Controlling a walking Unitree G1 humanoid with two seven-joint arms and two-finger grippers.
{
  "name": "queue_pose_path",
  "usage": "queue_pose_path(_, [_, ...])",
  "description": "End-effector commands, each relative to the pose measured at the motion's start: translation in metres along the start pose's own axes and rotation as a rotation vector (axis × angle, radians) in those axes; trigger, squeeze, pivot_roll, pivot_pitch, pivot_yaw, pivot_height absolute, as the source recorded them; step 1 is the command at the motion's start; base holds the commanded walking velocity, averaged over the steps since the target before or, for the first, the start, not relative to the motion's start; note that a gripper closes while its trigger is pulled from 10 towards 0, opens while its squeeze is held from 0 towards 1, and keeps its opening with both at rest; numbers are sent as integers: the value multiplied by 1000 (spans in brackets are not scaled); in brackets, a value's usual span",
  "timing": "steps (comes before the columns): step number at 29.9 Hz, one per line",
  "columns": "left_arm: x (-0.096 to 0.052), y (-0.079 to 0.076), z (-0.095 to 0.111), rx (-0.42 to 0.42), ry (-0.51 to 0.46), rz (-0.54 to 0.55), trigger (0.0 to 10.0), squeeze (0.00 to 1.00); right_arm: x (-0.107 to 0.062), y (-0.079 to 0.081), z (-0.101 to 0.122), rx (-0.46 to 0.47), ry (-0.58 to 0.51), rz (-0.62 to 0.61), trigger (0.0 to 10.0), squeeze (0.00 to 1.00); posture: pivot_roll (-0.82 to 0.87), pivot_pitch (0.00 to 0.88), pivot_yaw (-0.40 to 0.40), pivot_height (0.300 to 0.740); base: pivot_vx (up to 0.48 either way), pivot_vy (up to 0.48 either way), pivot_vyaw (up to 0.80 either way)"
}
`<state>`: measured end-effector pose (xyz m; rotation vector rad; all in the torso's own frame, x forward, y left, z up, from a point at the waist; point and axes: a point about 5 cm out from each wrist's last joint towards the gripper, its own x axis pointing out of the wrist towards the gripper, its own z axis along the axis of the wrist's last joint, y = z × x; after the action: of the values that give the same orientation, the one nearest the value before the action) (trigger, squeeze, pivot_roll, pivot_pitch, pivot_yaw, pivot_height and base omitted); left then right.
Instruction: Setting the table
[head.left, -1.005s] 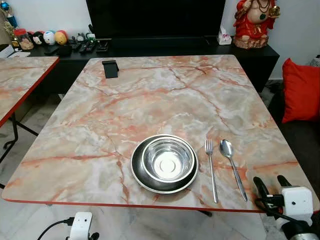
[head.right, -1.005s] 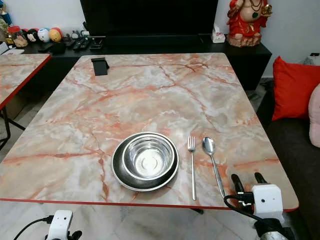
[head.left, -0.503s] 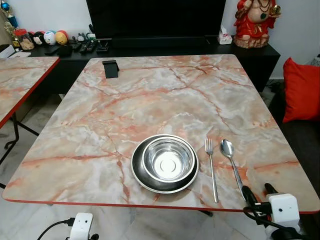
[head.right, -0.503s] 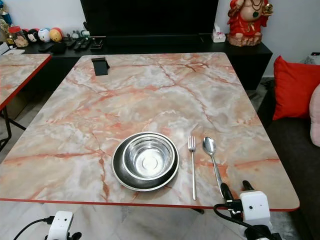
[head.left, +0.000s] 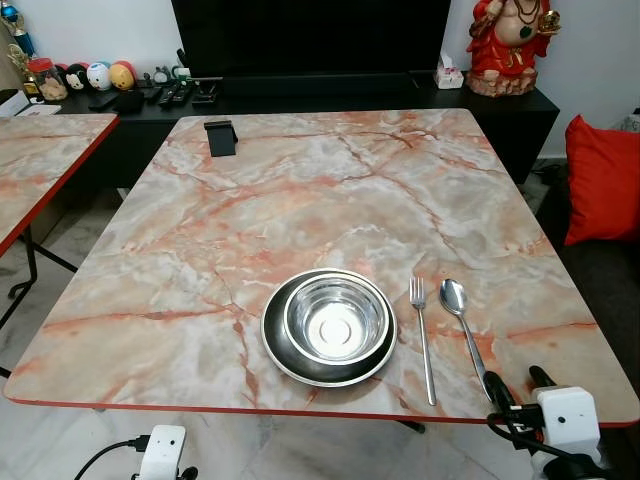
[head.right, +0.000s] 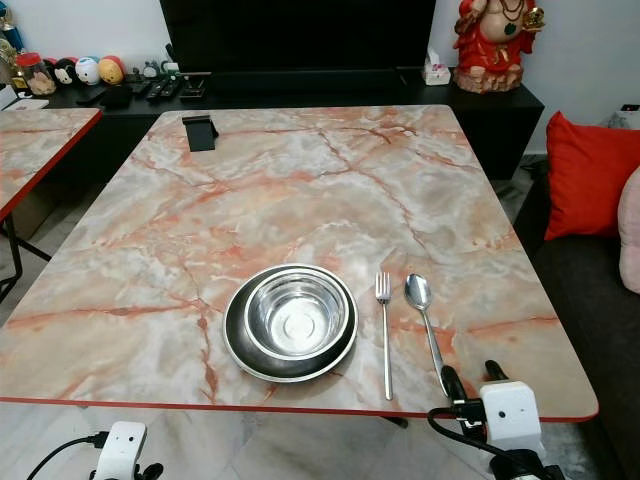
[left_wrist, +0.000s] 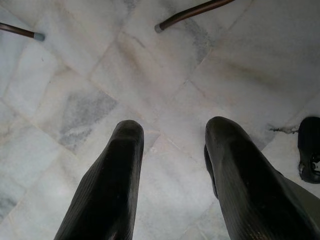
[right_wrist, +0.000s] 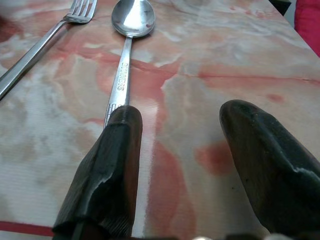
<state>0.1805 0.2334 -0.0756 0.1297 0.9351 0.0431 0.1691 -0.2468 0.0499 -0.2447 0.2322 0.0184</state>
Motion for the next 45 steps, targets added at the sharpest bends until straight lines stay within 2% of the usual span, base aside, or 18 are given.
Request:
queue_pose_path(1, [0, 4, 1, -3, -1, 14, 10000, 0, 1, -3, 7, 2, -29, -7, 10000, 0, -133, 0, 49, 740, 0, 0, 0])
queue_pose_path(11, [0, 4, 1, -7, -2, 14, 10000, 0, 4, 2, 12, 10, -48, 7, 10000, 0, -132, 0, 48, 740, 0, 0, 0])
queue_pose_path(14, [0, 4, 1, -8, -3, 13, 10000, 0, 4, -2, 13, 5, -48, -11, 10000, 0, -132, 0, 46, 740, 0, 0, 0])
queue_pose_path(22, [0, 4, 1, -13, -4, 14, 10000, 0, 1, -8, 6, -43, -9, -37, 10000, 0, -132, 0, 43, 740, 0, 0, 0])
queue_pose_path(45, [0, 4, 2, -12, -5, 14, 10000, 0, 1, -4, -3, -73, 36, -30, 10000, 0, -127, 0, 43, 740, 0, 0, 0])
